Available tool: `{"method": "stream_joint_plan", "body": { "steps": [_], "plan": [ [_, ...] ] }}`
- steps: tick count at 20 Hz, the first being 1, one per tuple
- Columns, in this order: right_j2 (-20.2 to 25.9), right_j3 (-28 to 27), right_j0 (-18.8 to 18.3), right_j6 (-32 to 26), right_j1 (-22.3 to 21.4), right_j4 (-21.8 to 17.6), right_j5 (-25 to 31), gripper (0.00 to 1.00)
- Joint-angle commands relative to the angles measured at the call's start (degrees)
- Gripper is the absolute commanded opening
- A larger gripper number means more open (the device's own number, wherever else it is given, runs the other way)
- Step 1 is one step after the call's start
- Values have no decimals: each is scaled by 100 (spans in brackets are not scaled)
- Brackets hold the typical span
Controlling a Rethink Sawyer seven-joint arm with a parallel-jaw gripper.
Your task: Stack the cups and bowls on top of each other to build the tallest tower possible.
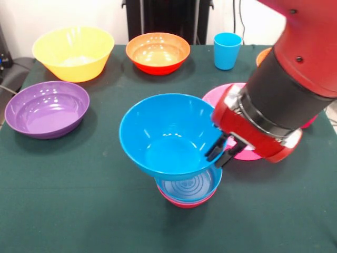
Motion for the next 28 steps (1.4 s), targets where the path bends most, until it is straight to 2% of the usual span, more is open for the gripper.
{"method": "stream_joint_plan", "body": {
  "steps": [1,11,28],
  "plan": [
    [526,-58,17,234,37,-429,-300,0],
    [529,-74,24,412,156,-378,-520,0],
    [488,-71,114,669,212,-317,-502,0]
  ]
}}
